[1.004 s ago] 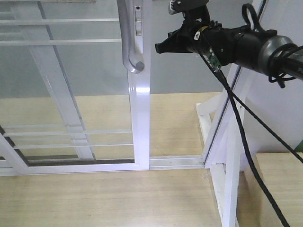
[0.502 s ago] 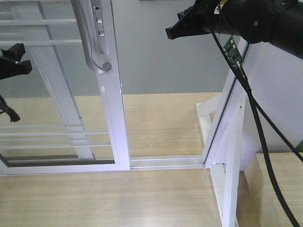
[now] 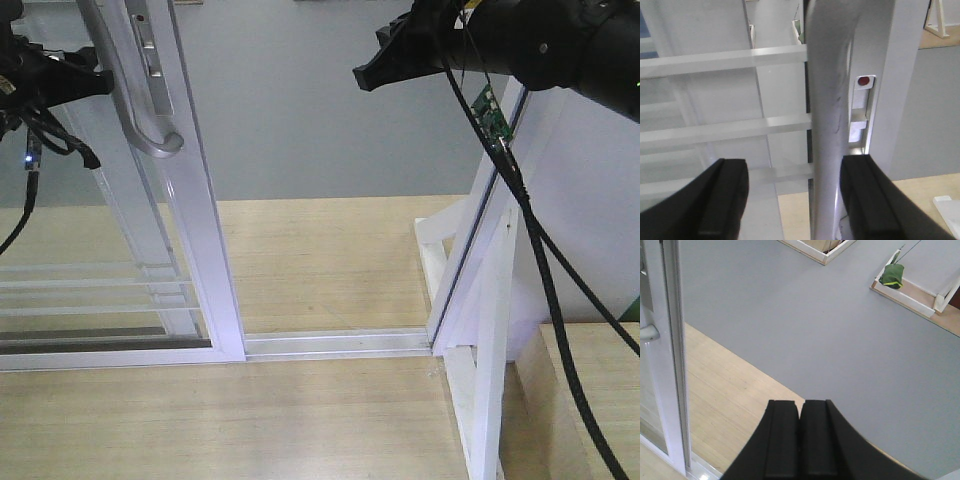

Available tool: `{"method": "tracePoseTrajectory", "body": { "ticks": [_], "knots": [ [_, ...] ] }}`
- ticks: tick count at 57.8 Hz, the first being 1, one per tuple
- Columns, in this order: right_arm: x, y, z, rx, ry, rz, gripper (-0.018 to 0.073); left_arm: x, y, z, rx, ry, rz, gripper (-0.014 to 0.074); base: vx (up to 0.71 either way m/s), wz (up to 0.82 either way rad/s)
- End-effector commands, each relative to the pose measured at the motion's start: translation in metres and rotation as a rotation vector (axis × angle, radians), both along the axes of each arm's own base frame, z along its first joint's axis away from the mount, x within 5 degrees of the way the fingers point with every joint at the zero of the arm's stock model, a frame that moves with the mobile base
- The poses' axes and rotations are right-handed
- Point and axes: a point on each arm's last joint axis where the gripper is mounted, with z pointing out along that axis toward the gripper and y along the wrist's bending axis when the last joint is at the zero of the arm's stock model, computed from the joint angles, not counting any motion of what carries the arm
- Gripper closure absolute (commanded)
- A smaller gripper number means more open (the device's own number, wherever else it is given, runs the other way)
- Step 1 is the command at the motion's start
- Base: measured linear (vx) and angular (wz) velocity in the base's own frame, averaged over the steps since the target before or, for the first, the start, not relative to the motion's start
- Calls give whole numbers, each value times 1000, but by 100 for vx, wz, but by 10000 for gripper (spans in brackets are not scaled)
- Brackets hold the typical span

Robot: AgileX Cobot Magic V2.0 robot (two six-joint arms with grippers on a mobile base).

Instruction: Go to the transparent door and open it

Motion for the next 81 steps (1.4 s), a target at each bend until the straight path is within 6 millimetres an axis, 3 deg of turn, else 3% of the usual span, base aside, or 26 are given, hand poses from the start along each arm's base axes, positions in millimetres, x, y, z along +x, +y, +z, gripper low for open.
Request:
{"method": "tracePoseTrajectory", "body": {
  "ticks": [1,17,23,29,40,60,81],
  "knots": [
    [-7,-5,38,39,-157,-1,567,8,0,37,-10,-171,-2,76,0,0],
    [-7,-5,38,37,-150,-1,567,41,7,41,-16,-190,23,87,0,0],
    [-8,-5,37,36,-146,0,567,46,7,39,-16,-183,23,139,0,0],
    [-8,-5,37,35,-145,0,567,46,7,38,-15,-171,23,264,0,0],
    [-8,-5,37,36,-139,-1,567,44,24,39,9,-142,59,605,0,0],
    [-8,-5,37,36,-136,-1,567,37,64,41,13,-96,152,603,0,0],
    [-9,-5,34,29,-110,0,567,25,76,37,10,65,188,602,0,0]
  ]
}}
